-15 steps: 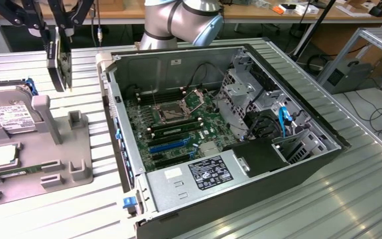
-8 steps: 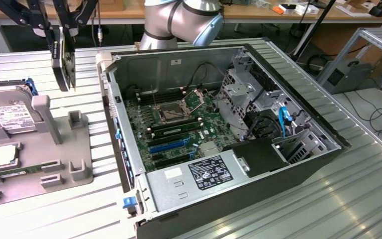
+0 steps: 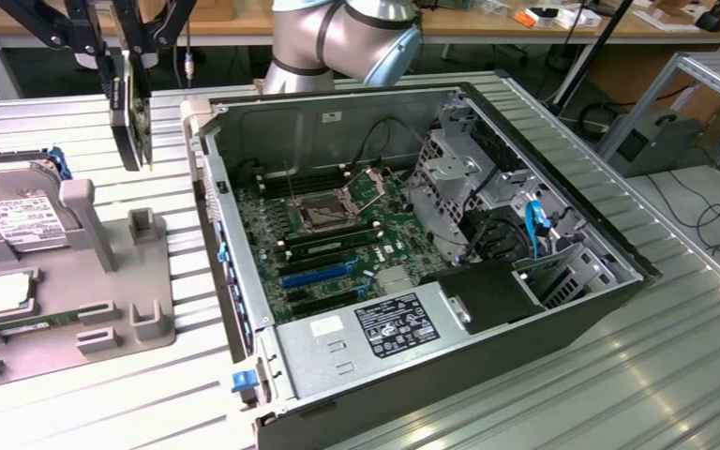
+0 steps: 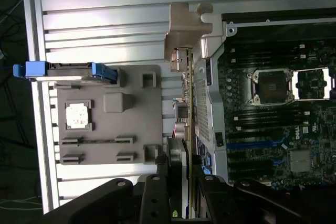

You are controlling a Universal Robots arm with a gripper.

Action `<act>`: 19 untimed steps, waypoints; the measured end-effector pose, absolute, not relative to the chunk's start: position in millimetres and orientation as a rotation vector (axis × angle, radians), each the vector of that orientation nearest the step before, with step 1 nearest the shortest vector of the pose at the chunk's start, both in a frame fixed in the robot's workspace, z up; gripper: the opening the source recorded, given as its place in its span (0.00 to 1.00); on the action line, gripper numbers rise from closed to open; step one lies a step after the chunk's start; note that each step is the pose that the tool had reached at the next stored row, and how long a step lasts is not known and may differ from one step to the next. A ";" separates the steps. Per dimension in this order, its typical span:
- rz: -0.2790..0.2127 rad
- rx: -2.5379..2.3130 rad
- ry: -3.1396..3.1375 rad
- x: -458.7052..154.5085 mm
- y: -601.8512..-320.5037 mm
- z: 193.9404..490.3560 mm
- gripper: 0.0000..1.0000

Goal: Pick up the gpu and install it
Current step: 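Pick up the gpu and move the gpu toward the slot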

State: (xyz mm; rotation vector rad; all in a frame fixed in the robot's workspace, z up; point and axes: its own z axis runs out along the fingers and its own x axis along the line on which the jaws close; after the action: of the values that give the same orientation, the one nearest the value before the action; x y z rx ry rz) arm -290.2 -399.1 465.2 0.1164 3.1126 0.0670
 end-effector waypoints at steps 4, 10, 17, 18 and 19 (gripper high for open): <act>0.064 0.116 3.113 -283.6 -399.0 464.5 0.27; 0.060 0.116 3.113 -273.9 -399.1 462.9 0.27; 0.056 0.116 3.113 -265.6 -399.1 461.8 0.27; 0.055 0.116 3.113 -264.3 -399.1 461.7 0.27; 0.054 0.116 3.113 -262.7 -399.1 461.5 0.27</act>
State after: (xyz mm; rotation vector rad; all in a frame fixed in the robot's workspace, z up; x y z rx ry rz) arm -262.7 -399.1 461.5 0.1162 3.1126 0.0544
